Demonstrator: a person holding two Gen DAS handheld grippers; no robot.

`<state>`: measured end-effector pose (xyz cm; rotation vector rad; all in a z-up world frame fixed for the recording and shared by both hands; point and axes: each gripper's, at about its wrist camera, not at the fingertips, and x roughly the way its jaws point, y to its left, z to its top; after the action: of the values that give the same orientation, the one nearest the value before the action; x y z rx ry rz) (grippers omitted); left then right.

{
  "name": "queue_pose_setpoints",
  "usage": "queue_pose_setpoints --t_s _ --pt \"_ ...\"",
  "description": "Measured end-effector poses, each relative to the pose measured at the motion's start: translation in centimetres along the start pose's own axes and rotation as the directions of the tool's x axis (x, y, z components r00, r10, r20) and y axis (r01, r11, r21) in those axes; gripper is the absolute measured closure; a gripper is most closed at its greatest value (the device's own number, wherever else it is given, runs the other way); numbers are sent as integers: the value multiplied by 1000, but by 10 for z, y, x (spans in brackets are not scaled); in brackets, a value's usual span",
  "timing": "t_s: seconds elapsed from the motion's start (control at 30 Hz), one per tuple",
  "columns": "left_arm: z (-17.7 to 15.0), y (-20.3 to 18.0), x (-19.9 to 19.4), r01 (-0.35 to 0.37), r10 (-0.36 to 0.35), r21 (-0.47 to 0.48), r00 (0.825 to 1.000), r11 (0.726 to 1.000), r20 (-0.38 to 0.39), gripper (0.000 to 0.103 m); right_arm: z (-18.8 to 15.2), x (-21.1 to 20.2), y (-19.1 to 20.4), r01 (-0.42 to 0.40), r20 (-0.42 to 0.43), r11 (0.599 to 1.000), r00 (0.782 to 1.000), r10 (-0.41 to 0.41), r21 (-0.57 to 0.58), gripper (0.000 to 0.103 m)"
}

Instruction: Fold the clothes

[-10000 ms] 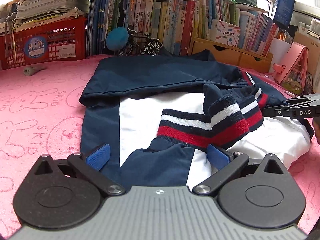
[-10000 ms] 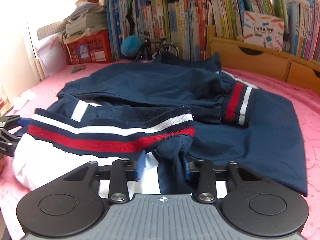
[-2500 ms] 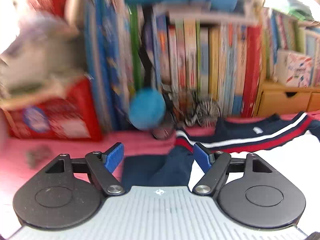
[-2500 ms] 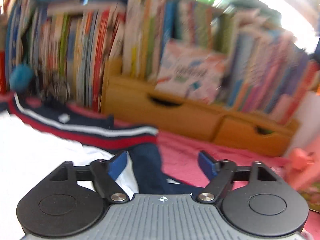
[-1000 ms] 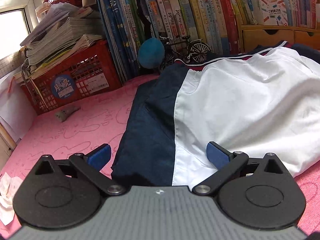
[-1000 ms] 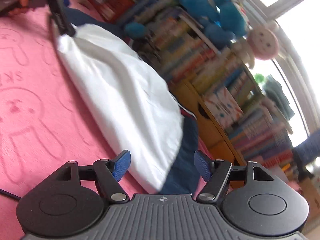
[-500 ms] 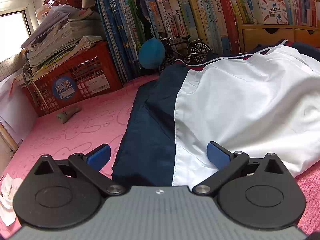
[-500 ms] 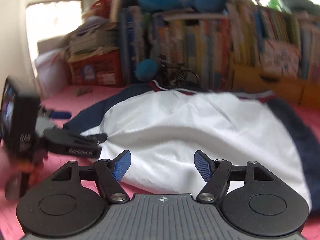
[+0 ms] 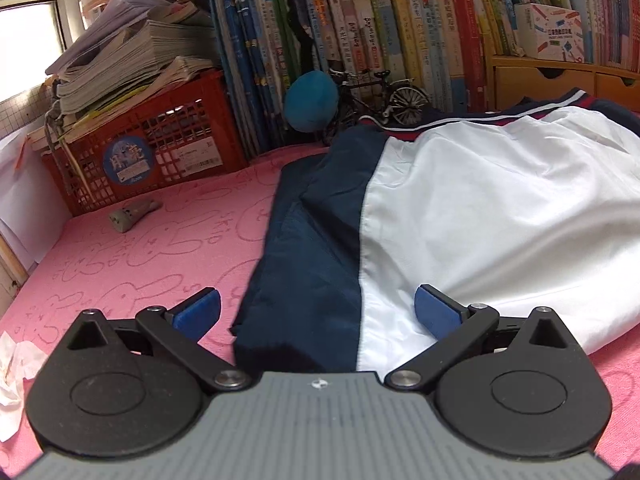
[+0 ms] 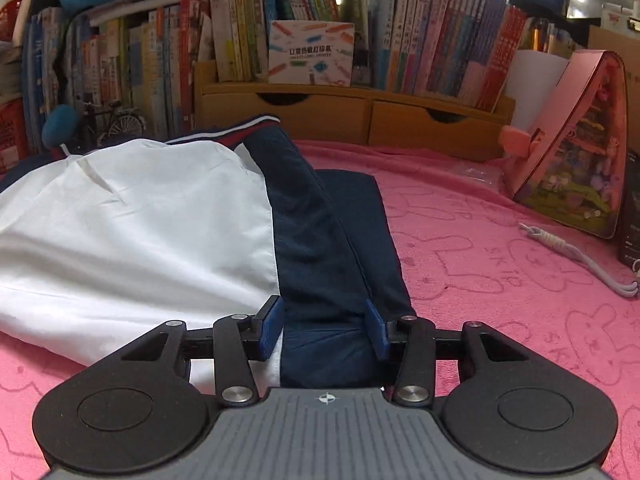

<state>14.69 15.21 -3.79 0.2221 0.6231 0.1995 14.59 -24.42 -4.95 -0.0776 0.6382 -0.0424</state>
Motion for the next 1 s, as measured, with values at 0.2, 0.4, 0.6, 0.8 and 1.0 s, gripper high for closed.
queue_pose_setpoints --t_s 0.2,0.4,0.6,0.8,1.0 --pt "-17 46 -3 -58 58 45 998 997 -17 0 0 -1 -11 -20 -7 999 1000 20 25 49" --pt "-11 37 -16 -145 146 133 989 980 0 0 3 0 -11 -24 -11 999 1000 24 27 43" --pt "-4 81 -20 -249 244 -138 968 959 -53 8 3 3 -23 -31 -32 995 999 34 98 27" --pt "-16 24 -80 -64 17 233 980 970 201 3 -4 -30 -11 -118 82 983 988 130 -141 27" --pt "-27 -72 -110 178 -346 611 923 772 167 2 -12 -84 42 -217 132 819 934 333 -531 28"
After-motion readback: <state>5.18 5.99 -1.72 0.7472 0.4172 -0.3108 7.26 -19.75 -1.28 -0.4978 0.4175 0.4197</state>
